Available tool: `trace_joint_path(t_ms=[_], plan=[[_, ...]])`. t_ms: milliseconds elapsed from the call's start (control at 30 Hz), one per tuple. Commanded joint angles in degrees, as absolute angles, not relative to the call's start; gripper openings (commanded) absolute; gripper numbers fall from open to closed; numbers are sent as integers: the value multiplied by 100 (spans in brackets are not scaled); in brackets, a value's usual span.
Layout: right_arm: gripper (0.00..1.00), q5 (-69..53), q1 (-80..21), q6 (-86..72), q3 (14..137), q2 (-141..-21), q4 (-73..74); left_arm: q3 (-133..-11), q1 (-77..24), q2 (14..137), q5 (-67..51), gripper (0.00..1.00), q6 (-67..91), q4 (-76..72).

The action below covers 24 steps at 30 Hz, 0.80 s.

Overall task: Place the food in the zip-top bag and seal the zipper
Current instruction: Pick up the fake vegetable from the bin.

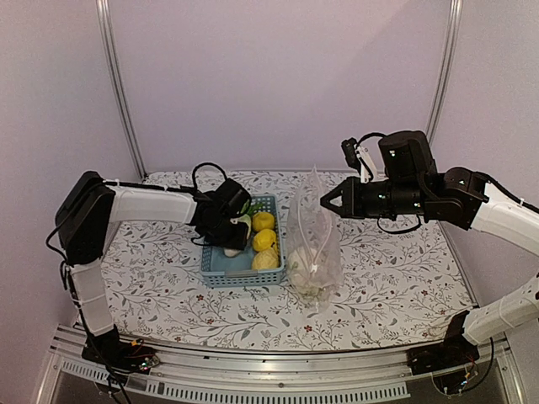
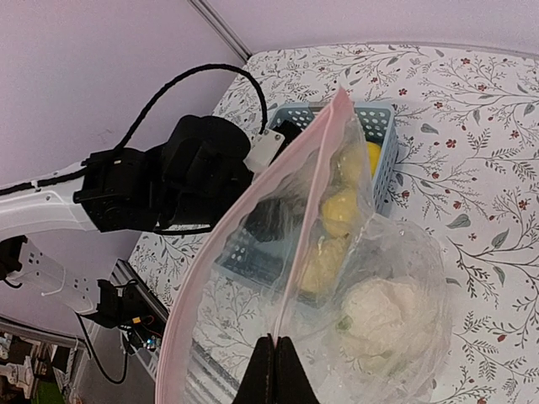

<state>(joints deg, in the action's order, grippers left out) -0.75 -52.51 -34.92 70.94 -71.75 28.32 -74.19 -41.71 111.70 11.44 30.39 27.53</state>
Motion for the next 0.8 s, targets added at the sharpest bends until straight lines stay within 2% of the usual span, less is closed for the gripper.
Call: trace_joint_path(t_ms=[0,233,400,567,767], plan=[[0,144,-5282,-3419,7260,-7176,2921,-7156,-4177,10258,1204,43,2972,2489],[0,131,-5280,-3411,7268,-7163,2923,-6614,-4348,8766,987,42,3032,2336],[0,116,-5282,-3409,7273,-7163,2912,-6671,-4787,7859,725,42,2792,2329],[0,82,-5281,-3395,7295,-7198,2892,-7046,-5332,7427,304,42,2691,2109],[0,66,-5277,-3411,7305,-7233,2868,-7233,-5730,7406,-525,43,2954,1042]])
